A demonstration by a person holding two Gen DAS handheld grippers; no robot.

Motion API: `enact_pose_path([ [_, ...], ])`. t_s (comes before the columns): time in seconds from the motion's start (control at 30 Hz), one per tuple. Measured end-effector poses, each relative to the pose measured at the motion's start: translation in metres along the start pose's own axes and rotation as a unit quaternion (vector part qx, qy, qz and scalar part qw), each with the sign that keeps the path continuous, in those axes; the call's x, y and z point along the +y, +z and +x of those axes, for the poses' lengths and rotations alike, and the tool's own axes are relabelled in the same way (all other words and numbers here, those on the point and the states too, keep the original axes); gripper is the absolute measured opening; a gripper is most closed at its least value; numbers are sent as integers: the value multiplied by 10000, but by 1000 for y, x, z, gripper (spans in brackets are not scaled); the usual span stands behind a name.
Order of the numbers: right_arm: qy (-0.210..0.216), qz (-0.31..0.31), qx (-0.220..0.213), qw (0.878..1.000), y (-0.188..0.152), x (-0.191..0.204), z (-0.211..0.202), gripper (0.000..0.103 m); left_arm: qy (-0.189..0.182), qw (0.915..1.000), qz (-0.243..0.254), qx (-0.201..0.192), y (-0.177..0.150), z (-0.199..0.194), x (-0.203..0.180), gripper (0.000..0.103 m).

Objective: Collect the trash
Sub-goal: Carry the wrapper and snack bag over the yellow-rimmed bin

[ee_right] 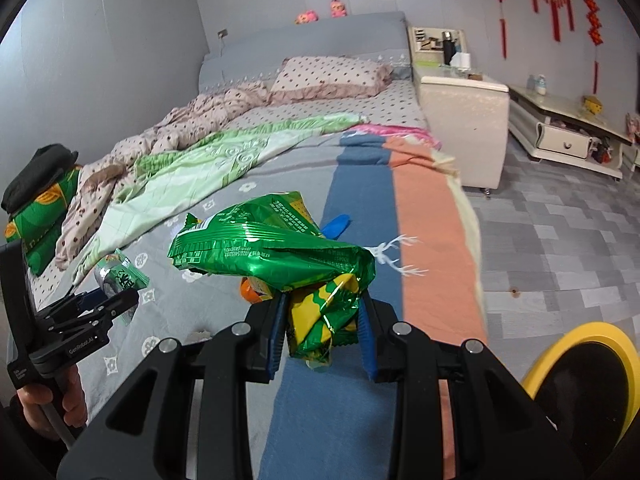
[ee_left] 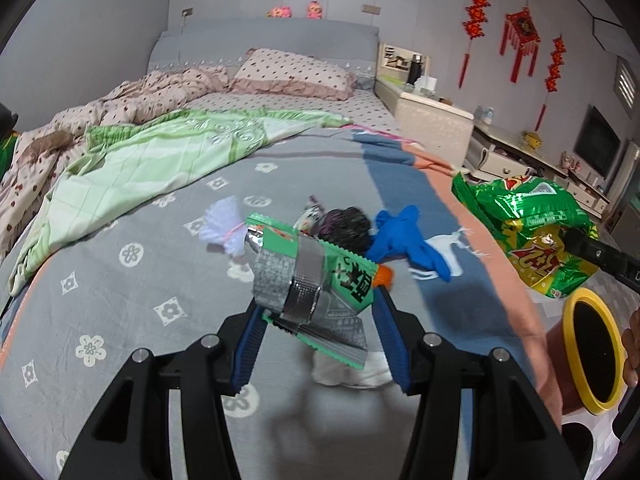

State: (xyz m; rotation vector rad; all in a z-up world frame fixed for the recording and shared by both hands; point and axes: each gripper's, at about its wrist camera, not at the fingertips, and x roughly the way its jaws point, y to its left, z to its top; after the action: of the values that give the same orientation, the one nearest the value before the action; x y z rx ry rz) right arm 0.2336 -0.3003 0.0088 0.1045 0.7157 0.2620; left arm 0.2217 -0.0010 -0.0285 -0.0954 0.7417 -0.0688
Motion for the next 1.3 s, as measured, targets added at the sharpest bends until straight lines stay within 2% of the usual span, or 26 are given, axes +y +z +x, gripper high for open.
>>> enact_pose_path([
  [0.37,-269,241,-403,9985,5,-44,-70,30,-348,9988,283,-198,12,-30,-59,50],
  [0.67,-574,417,-661,9953,3,-84,-120,30,-776,9948,572,-324,21,-48,-118,50],
  [1.1,-1035,746,-931,9874,-5,-149,-183,30,-1344,9843,1081,-382,24,-62,-207,50],
  [1.3,-1257,933,-1013,9825,-11,-179,-208,30,-1563,9766,1424,-383,19,-64,-253,50],
])
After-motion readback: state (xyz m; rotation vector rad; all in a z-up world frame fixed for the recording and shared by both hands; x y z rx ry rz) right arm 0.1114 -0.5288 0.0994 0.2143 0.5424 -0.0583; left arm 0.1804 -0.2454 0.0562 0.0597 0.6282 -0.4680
